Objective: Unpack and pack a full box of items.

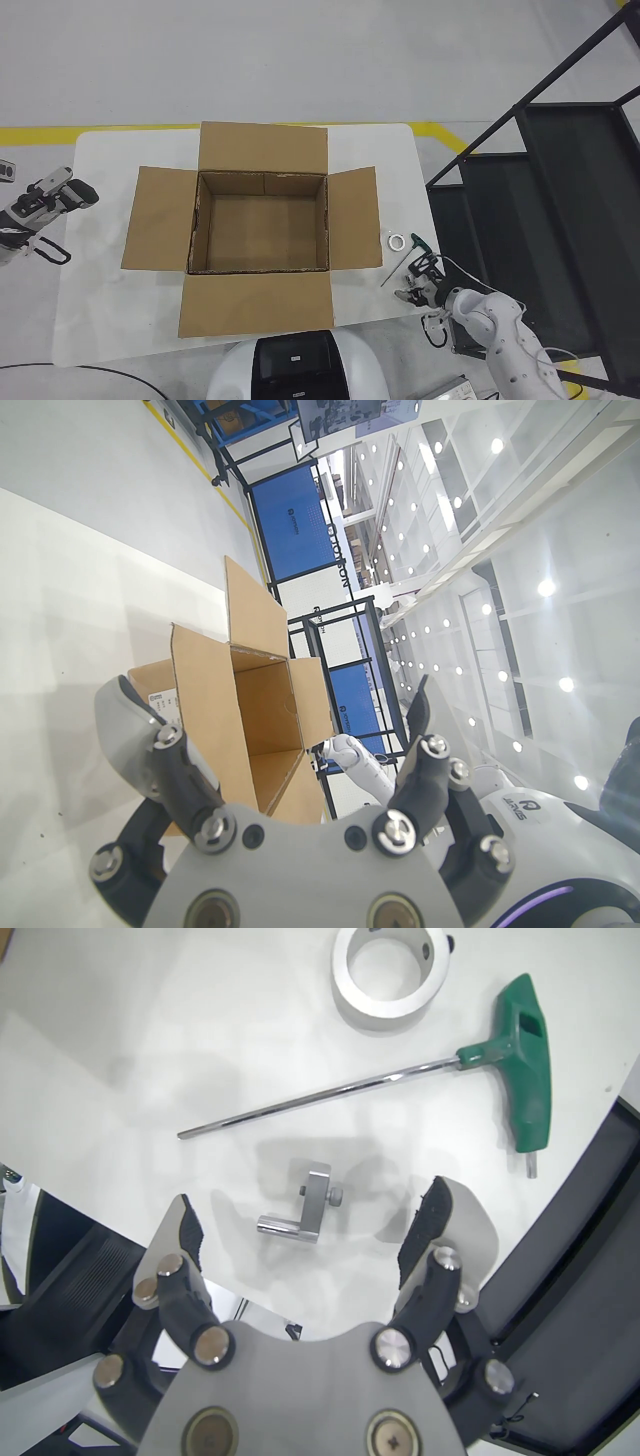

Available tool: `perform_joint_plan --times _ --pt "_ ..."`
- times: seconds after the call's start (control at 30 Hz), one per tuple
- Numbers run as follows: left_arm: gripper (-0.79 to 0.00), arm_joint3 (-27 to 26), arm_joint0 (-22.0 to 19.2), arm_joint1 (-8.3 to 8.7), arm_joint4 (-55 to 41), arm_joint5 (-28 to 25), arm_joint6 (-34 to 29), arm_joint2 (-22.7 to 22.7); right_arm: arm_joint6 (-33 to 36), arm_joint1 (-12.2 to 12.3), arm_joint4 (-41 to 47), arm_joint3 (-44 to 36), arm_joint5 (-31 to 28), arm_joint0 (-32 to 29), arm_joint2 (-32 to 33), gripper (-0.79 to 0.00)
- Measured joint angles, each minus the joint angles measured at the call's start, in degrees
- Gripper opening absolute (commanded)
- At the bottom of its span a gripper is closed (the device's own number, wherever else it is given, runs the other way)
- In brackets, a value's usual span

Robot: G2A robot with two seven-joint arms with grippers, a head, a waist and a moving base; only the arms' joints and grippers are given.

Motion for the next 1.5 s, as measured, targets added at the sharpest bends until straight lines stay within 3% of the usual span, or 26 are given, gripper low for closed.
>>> perform_joint_plan --times 0.03,0.37,0.67,1.03,1.27,1.3,1.33,1.37,1.5 --pt "0.000 0.0 0.0 0.00 0.0 0.0 0.0 0.0 0.0 0.0 -0.2 0.0 0.4 0.0 -0.1 -0.785" --pt "0.000 0.0 0.0 0.00 0.0 0.0 0.0 0.0 0.2 0.4 -2.6 -1.9 3.1 -1.5 -0.4 -0.785" --pt "0.000 0.0 0.0 0.00 0.0 0.0 0.0 0.0 -1.2 1.0 0.6 -7.2 2.0 -5.4 3.3 -0.785" --pt "0.000 0.0 0.0 0.00 0.0 0.0 0.0 0.0 -1.3 2.3 21.9 -6.6 -12.3 -8.4 12.1 -0.785" --pt "0.000 0.0 0.0 0.00 0.0 0.0 0.0 0.0 3.2 2.5 24.2 -4.1 -14.0 -3.9 6.9 -0.785" --pt "0.000 0.0 0.0 0.00 0.0 0.0 0.0 0.0 2.5 2.5 24.3 -4.5 -15.1 -3.7 6.3 -0.714" --pt "0.000 0.0 0.0 0.00 0.0 0.0 0.0 0.0 2.1 2.5 24.0 -5.2 -16.4 -3.8 5.9 -0.397" --pt "0.000 0.0 0.0 0.00 0.0 0.0 0.0 0.0 1.7 2.6 23.2 -6.1 -17.7 -4.1 5.7 -0.025" --pt "0.000 0.0 0.0 0.00 0.0 0.0 0.0 0.0 -0.1 2.7 18.5 -9.3 -18.2 -5.0 3.7 0.000"
